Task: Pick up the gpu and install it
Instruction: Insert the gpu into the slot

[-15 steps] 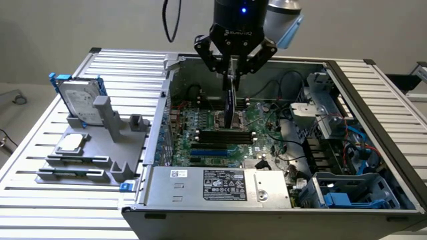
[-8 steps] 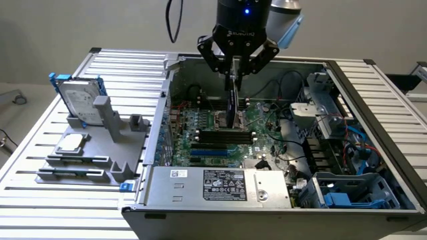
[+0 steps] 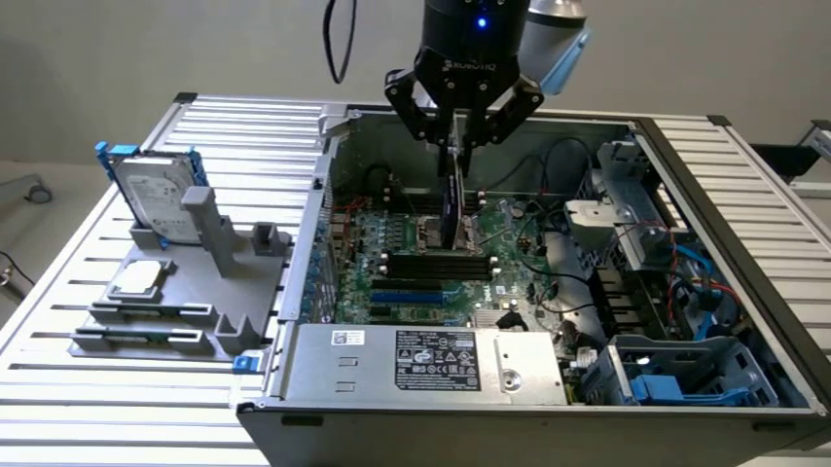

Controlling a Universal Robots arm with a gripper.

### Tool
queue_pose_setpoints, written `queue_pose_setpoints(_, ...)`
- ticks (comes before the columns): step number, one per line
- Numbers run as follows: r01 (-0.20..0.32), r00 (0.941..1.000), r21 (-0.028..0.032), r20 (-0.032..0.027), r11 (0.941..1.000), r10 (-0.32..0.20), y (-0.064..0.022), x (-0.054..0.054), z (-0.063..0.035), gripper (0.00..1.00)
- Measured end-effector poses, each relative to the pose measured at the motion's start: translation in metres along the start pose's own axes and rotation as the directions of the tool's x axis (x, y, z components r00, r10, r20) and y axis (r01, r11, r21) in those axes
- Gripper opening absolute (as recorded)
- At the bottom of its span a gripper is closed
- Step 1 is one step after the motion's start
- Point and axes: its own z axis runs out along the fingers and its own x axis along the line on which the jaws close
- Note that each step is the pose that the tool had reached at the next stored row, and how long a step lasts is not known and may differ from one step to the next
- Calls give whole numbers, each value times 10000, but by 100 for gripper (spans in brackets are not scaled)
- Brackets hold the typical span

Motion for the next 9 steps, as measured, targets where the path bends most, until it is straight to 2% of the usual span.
queue_pose_setpoints(4, 45, 10000, 0, 13, 10000, -45, 15, -1, 7, 26)
queue_pose_setpoints(9, 933, 9956, 2, 7, 9956, -933, 16, 0, 31, 26)
